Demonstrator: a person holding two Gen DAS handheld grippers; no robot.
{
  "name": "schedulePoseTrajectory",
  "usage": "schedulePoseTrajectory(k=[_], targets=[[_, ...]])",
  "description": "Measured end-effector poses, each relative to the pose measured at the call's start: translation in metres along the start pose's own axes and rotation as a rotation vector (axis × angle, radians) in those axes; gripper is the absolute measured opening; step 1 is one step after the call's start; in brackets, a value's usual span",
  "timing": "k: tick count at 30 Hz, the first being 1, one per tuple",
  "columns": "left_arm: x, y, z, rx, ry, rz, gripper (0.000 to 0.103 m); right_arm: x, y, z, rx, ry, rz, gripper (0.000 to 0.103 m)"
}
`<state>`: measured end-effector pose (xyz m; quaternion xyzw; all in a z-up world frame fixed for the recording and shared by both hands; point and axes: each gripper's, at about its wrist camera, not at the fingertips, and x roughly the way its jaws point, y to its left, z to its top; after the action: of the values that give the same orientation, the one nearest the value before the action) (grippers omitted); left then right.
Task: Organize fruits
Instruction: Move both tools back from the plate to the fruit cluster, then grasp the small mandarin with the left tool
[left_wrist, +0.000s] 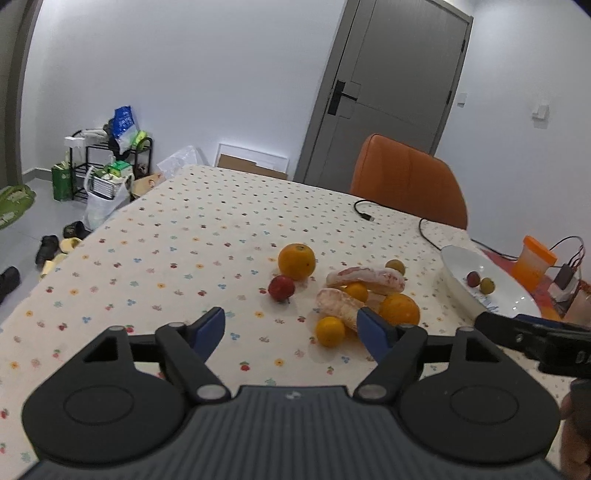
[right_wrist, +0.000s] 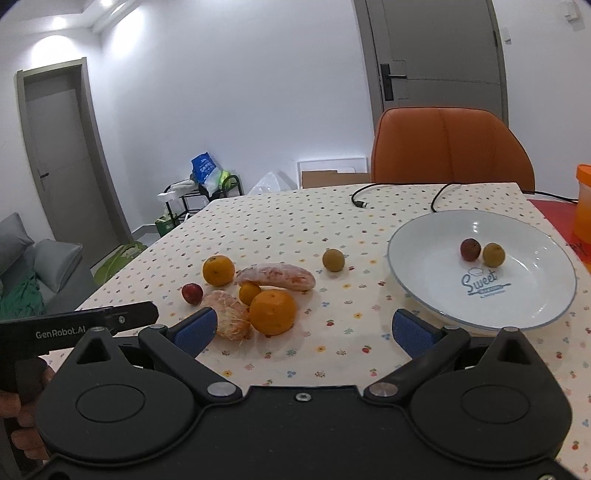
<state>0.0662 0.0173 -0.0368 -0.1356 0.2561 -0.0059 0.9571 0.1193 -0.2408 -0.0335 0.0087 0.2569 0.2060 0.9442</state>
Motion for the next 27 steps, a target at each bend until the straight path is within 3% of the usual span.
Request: schedulePoseTrajectory(k=[4, 10, 23, 27], targets=[[0.005, -0.002, -0.001, 0.000, 0.002, -0.023, 0.063, 0.007, 0.003, -0.001, -0.006, 0.009, 0.015, 0.094], [0.018, -0.008, -0.004, 0.008, 0.028, -0.036, 0.055, 0.017, 0.004, -0.003, -0.008, 0.027, 0.046, 0.087], [0.047, -0.019, -0.009, 0.021, 0.082, -0.040, 0.039, 0.031, -0.006, -0.007, 0.028, 0.051, 0.084, 0.081], [0.050, -0.025, -0.009, 0.047, 0.091, -0.023, 0.021, 0.033, -0.009, -0.007, 0.044, 0.049, 0.107, 0.081]])
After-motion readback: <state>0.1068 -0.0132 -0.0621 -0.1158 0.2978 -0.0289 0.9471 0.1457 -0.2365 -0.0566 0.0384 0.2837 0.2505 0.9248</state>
